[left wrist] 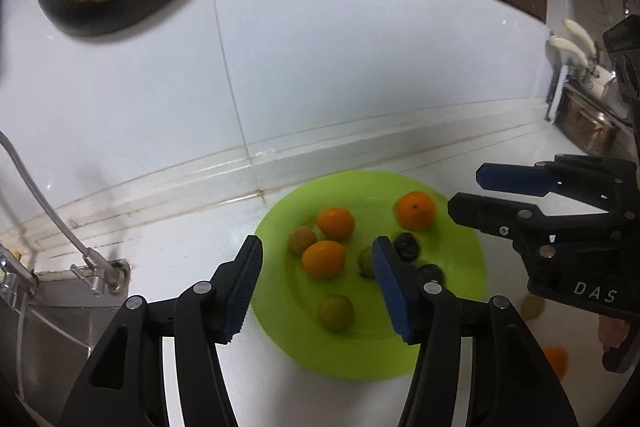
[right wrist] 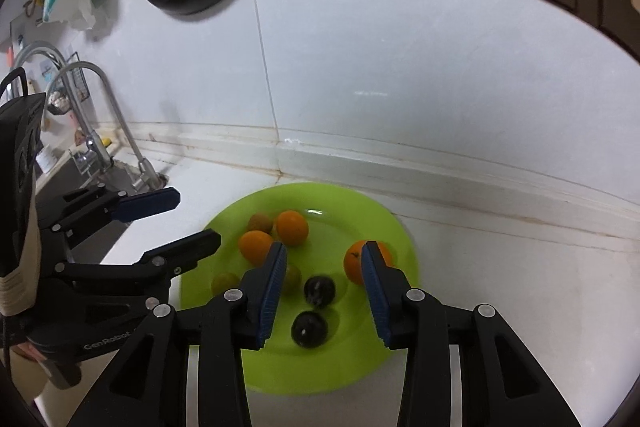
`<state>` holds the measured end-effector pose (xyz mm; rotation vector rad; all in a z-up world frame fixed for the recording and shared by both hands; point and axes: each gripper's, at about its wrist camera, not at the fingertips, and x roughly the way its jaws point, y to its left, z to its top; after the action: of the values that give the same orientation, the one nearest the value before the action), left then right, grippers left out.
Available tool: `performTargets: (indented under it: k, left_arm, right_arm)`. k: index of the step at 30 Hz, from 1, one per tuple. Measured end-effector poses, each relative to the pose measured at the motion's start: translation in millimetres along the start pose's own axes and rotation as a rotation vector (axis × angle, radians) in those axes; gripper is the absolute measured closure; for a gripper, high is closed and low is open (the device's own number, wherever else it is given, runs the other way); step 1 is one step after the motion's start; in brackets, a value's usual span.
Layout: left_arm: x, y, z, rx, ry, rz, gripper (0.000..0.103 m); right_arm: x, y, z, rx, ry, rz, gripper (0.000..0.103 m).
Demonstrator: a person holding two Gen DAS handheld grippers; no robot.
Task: Organize fruits
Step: 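Withdraw both tools toward the last fruits on the counter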
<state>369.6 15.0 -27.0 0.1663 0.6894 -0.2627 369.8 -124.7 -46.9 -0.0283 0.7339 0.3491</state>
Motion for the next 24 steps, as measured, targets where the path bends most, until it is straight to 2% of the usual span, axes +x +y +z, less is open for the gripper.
performTargets:
  k: [6, 10, 16, 24]
  left_arm:
    - [-39.3, -14.1, -0.5, -0.003, -0.041, -0.039, 0.046]
    - [-65.8, -27.2, -3.6, -0.013, -0.065, -0.058, 0.045]
    - [-88.3, -44.5, -17.0, -0.036, -0.052, -0.085, 0.043]
    - [-103.2, -72.0, -35.6, -0.017, -0.039, -0.104, 0.038]
  right_arm:
    - [-40.9, 3.0, -6.8, 0.015, -0.049, -0.010, 0.060]
    - [-71.0, 4.4, -15.2, 0.024, -0.080, -0.035, 0.053]
    - [-104.0, 4.8, -33.5, 0.039, -0.091, -0.055, 0.053]
    - [-131.7, 1.3, -63.9, 0.072, -0.074, -0.085, 0.053]
